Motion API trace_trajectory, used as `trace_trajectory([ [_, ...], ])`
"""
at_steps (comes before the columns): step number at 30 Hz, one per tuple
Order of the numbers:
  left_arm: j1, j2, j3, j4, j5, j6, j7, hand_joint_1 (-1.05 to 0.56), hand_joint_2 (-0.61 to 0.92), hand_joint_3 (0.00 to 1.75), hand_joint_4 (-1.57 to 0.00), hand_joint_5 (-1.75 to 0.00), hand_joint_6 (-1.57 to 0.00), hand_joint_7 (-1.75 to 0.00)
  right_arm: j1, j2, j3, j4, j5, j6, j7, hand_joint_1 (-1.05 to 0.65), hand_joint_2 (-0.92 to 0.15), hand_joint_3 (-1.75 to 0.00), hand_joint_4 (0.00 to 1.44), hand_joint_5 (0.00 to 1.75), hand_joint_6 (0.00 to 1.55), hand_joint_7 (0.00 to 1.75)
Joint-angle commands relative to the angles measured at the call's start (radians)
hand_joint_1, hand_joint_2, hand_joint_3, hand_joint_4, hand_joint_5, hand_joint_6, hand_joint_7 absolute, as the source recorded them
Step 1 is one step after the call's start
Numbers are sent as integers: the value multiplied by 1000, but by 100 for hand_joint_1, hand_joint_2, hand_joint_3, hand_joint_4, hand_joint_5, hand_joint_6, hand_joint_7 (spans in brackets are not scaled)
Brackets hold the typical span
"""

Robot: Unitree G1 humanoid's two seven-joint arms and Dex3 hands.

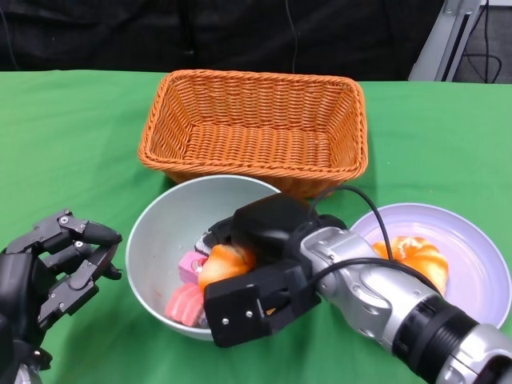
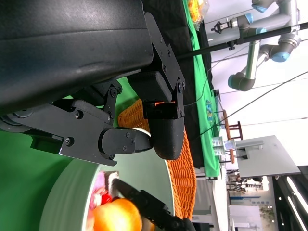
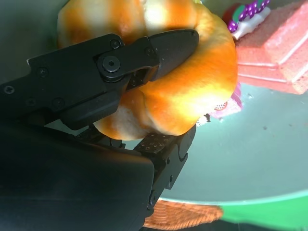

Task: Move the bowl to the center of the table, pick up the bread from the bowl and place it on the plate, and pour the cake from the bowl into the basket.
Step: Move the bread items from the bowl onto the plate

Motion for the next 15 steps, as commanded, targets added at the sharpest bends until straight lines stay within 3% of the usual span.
trace_trajectory([
  [1, 2, 9, 3, 0, 4, -12, 14, -9, 89, 40, -81, -147, -90, -98, 28, -19, -39, 18, 15, -22, -70, -19, -92, -20, 66, 162, 87, 1],
  [6, 2, 8, 3, 2, -3, -12, 3, -10, 87, 41, -81, -147, -89, -97, 36, -16, -88, -4, 41, -55, -128, -19, -92, -21, 61, 173, 103, 14],
  [8, 3, 9, 2, 1, -1, -13, 4, -11, 87, 41, -80, -147, -89, -97, 41, -12, -114, -29, 65, -58, -125, -21, -92, -26, 62, 174, 75, 82],
  [10, 3, 8, 2, -1, -2, -11, 4, -12, 87, 41, -80, -147, -89, -97, 43, -11, -134, -44, 83, -74, -127, -22, -92, -25, 63, 175, 69, 97],
  [13, 1, 9, 2, 0, -3, -7, 3, -11, 88, 41, -80, -148, -89, -97, 40, -12, -149, -68, 93, -78, -118, -23, -92, -21, 74, 156, 92, 37],
  [15, 0, 10, 2, 2, -5, -6, 3, -11, 87, 41, -80, -148, -89, -97, 40, -11, -155, -80, 93, -74, -109, -22, -92, -19, 76, 152, 99, 24],
])
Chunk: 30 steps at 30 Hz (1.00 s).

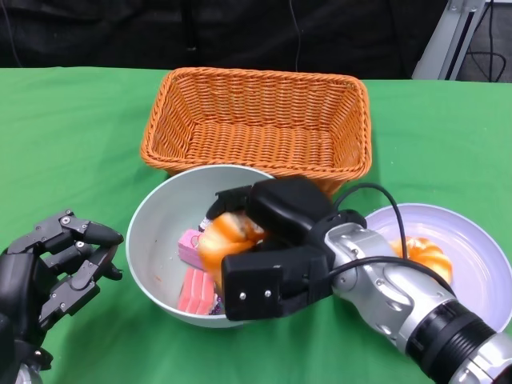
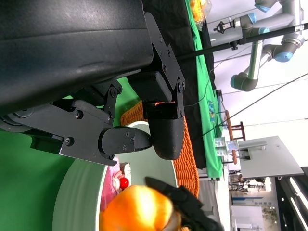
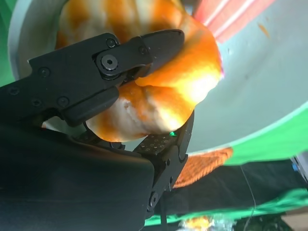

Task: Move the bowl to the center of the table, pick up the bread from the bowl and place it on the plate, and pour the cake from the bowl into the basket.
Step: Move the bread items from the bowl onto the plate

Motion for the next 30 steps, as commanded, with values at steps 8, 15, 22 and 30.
trace_trajectory([
  [8, 0, 14, 2, 3, 10, -13, 11, -12, 87, 42, -78, -149, -88, -99, 13, -4, -44, -79, 38, 8, 38, -19, -92, -12, 80, 146, 109, 13],
  [15, 1, 12, 6, -1, 4, -10, 6, -12, 87, 41, -80, -149, -88, -98, 47, -12, -96, -201, 102, 40, 111, -18, -92, -20, 69, 173, 79, 82],
  [22, -3, 20, 9, 10, 6, -9, 4, -14, 86, 40, -79, -149, -88, -99, 97, -46, -167, -386, 174, 93, 206, -19, -92, -24, 70, 163, 78, 70],
  [30, 1, 23, 9, 2, -3, -2, -7, -13, 87, 40, -79, -150, -88, -97, 147, -77, -211, -519, 215, 134, 257, -16, -92, -25, 69, 172, 80, 79],
])
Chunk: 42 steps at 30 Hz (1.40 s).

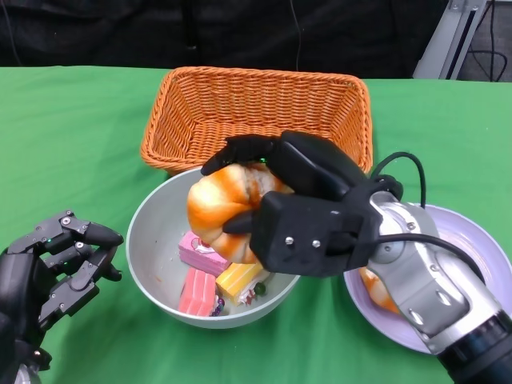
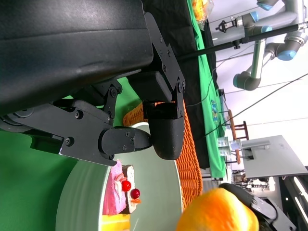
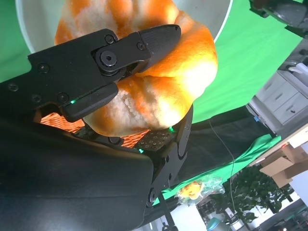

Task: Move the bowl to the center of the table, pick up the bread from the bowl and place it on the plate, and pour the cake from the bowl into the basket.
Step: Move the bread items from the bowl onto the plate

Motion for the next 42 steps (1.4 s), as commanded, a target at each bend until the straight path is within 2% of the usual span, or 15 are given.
trace_trajectory([
  [1, 2, 18, 6, -2, -14, -3, -6, -13, 87, 40, -79, -150, -88, -97, 20, -19, -24, -45, 19, 8, 8, -16, -92, -25, 69, 172, 79, 81],
  [5, 6, 17, 5, 1, -6, -20, 0, -14, 87, 39, -79, -149, -88, -97, 54, -54, -58, -139, 34, 34, 46, -15, -92, -30, 68, 174, 74, 95],
  [10, 8, 16, 4, -4, -9, -14, -2, -14, 88, 38, -78, -150, -87, -100, 104, -108, -119, -233, 80, 54, 86, -15, -92, -29, 68, 175, 74, 95],
  [18, 7, 23, 8, -9, -27, 4, -11, -13, 89, 37, -78, -148, -87, -98, 213, -179, -231, -404, 160, 185, 159, -11, -92, -30, 70, 175, 69, 112],
  [21, 6, 24, 8, -8, -29, 6, -12, -14, 88, 36, -78, -147, -88, -96, 230, -189, -244, -430, 174, 211, 165, -11, -92, -29, 69, 175, 68, 114],
  [24, 6, 29, 11, -10, -29, 5, -11, -13, 90, 35, -79, -147, -89, -96, 290, -215, -296, -462, 197, 271, 177, -9, -92, -31, 67, 175, 66, 119],
  [30, 3, 38, 15, -8, -31, 9, -7, -12, 90, 34, -80, -148, -89, -96, 358, -278, -338, -436, 203, 290, 174, -1, -92, -32, 62, 175, 64, 120],
  [33, 0, 41, 17, 0, -29, 7, -6, -12, 90, 33, -80, -147, -89, -97, 372, -296, -340, -413, 195, 289, 166, -5, -92, -32, 61, 175, 64, 118],
  [42, -12, 58, 24, 26, -38, 0, -18, -12, 91, 32, -81, -148, -88, -99, 389, -344, -335, -243, 167, 259, 126, -7, -92, -29, 62, 175, 67, 107],
])
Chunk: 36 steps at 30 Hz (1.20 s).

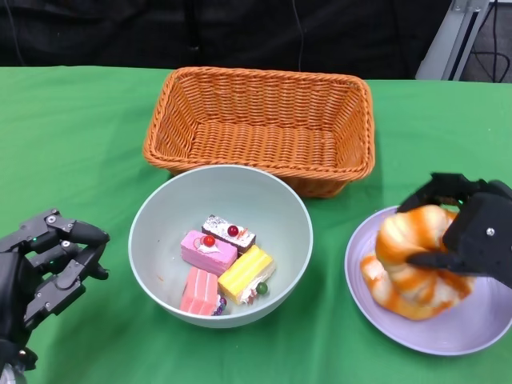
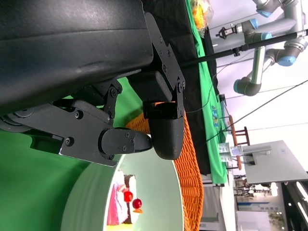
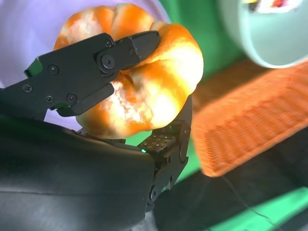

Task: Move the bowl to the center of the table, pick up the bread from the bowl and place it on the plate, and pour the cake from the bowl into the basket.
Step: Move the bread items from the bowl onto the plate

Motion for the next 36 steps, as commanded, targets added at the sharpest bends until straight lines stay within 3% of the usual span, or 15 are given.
trace_trajectory([
  [1, -11, 21, 13, 21, -14, -8, -11, -13, 92, 31, -82, -148, -88, -99, 2, -29, -5, 69, 2, -32, -15, -6, -92, -29, 62, 175, 67, 107],
  [7, -13, 22, 13, 30, -9, -18, -11, -13, 92, 29, -82, -146, -88, -99, -27, -41, 34, 211, -45, -68, -52, -9, -92, -28, 61, 174, 72, 99],
  [11, -7, 21, 14, 21, -12, -12, -15, -14, 92, 28, -80, -147, -88, -99, -57, -41, 72, 349, -93, -136, -138, -9, -92, -25, 64, 168, 80, 83],
  [18, -1, 25, 21, 15, -19, -16, -30, -13, 92, 29, -79, -147, -87, -99, -90, -37, 97, 505, -98, -255, -255, -12, -92, -23, 62, 155, 80, 74],
  [20, 1, 24, 23, 10, -21, -10, -31, -13, 92, 29, -79, -148, -87, -99, -96, -43, 107, 514, -104, -261, -256, -15, -92, -19, 64, 140, 80, 66],
  [22, 1, 24, 24, 8, -23, -7, -32, -12, 92, 30, -79, -148, -88, -99, -101, -52, 118, 503, -111, -238, -231, -19, -92, -15, 70, 98, 83, 27],
  [23, 1, 24, 25, 8, -23, -7, -32, -12, 92, 30, -79, -148, -88, -99, -103, -54, 120, 500, -113, -231, -224, -20, -92, -14, 72, 87, 84, 18],
  [24, 0, 25, 26, 9, -22, -7, -30, -11, 92, 30, -79, -148, -88, -99, -108, -62, 129, 486, -122, -202, -198, -20, -92, -14, 73, 81, 85, 13],
  [25, -1, 25, 26, 10, -22, -7, -29, -12, 92, 31, -79, -149, -88, -100, -112, -68, 135, 475, -128, -181, -179, -27, -92, -12, 66, 49, 76, 6],
  [27, -2, 25, 28, 8, -25, -3, -29, -12, 92, 31, -79, -149, -87, -100, -125, -81, 155, 442, -146, -107, -118, -32, -92, -11, 63, 22, 67, 1],
  [31, -3, 25, 30, 6, -28, 1, -28, -11, 92, 32, -78, -150, -87, -100, -140, -100, 190, 364, -178, 30, -10, -44, -92, -11, 43, 5, 48, 0],
  [36, -10, 29, 33, 22, -36, -8, -39, -12, 92, 30, -80, -149, -87, -100, -142, -112, 208, 305, -191, 95, 45, -48, -92, -9, 28, 0, 33, 0],
])
